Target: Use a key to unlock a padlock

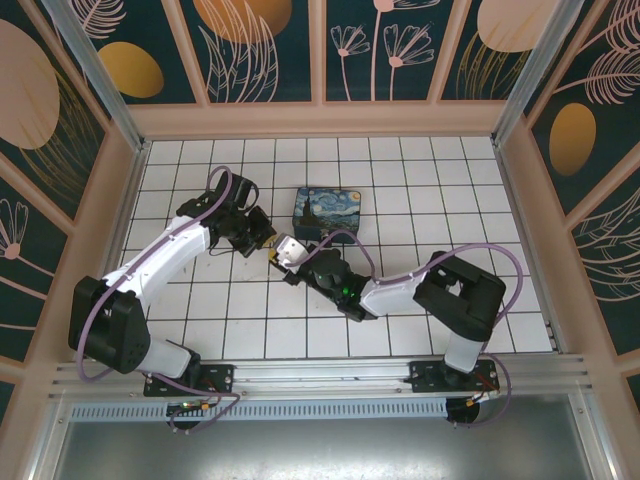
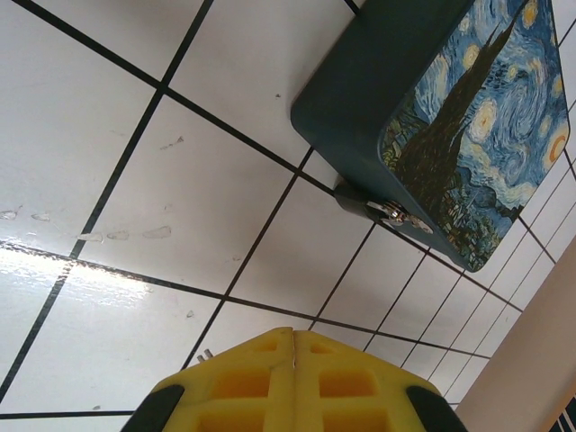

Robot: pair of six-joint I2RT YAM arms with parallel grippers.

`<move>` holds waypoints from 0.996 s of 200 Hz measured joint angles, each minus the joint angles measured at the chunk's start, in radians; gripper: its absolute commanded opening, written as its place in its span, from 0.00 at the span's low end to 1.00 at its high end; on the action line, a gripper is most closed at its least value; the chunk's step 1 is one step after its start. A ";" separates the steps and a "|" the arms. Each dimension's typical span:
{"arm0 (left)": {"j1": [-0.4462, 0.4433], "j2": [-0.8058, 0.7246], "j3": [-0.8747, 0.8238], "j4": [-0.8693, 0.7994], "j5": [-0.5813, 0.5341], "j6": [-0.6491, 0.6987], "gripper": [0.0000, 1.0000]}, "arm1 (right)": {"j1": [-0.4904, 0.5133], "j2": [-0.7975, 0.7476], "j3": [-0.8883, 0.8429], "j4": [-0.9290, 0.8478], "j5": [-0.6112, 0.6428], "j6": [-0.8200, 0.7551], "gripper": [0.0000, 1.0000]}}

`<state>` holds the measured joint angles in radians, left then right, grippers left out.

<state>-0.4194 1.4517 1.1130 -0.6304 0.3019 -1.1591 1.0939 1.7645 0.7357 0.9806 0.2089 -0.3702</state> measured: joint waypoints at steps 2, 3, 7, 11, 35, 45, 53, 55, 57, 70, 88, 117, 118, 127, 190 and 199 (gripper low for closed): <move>0.000 0.000 0.000 0.000 0.000 0.000 0.00 | 0.000 0.002 0.000 -0.001 0.000 -0.001 0.28; 0.000 0.000 0.000 0.000 0.000 0.000 0.00 | 0.000 0.003 0.000 -0.001 0.000 0.000 0.28; 0.000 0.000 0.000 -0.001 0.000 0.000 0.00 | -0.001 0.005 0.000 -0.002 0.000 0.000 0.28; 0.000 0.000 0.000 -0.002 0.000 0.000 0.00 | -0.002 0.008 0.000 -0.003 0.000 0.001 0.27; 0.000 0.000 0.000 -0.005 -0.010 0.000 0.00 | -0.004 0.019 0.002 -0.003 0.000 0.003 0.21; 0.000 0.000 0.000 -0.010 -0.016 0.000 0.00 | -0.004 0.019 0.003 -0.003 0.001 0.007 0.20; 0.000 0.000 0.000 -0.011 -0.018 0.000 0.00 | -0.004 0.019 0.005 -0.004 0.002 0.006 0.21; 0.000 0.000 0.000 -0.011 -0.019 0.000 0.00 | -0.004 0.019 0.005 -0.004 0.002 0.006 0.21; 0.000 0.000 0.000 -0.011 -0.020 0.000 0.00 | -0.004 0.019 0.005 -0.004 0.002 0.006 0.21; 0.000 0.000 0.000 -0.014 -0.024 0.000 0.00 | -0.004 0.019 0.006 -0.005 0.003 0.007 0.23; -0.001 0.000 0.000 -0.020 -0.027 0.000 0.00 | -0.006 0.021 0.013 -0.006 0.003 0.007 0.25; -0.006 0.000 0.000 -0.022 -0.035 0.001 0.00 | -0.006 0.034 0.029 -0.011 0.003 0.007 0.26; -0.006 0.000 0.000 -0.022 -0.035 0.001 0.00 | -0.006 0.034 0.029 -0.011 0.003 0.007 0.26; -0.008 0.000 0.000 -0.022 -0.035 0.001 0.00 | -0.006 0.039 0.034 -0.014 0.003 0.007 0.25; -0.009 0.000 0.000 -0.021 -0.056 0.003 0.00 | -0.006 0.052 0.050 -0.021 -0.001 0.011 0.16; -0.009 0.000 0.001 -0.021 -0.056 0.003 0.00 | -0.006 0.052 0.050 -0.021 -0.001 0.011 0.16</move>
<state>-0.4286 1.4513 1.1141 -0.6514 0.2455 -1.1561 1.0882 1.8168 0.7856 0.9592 0.2081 -0.3588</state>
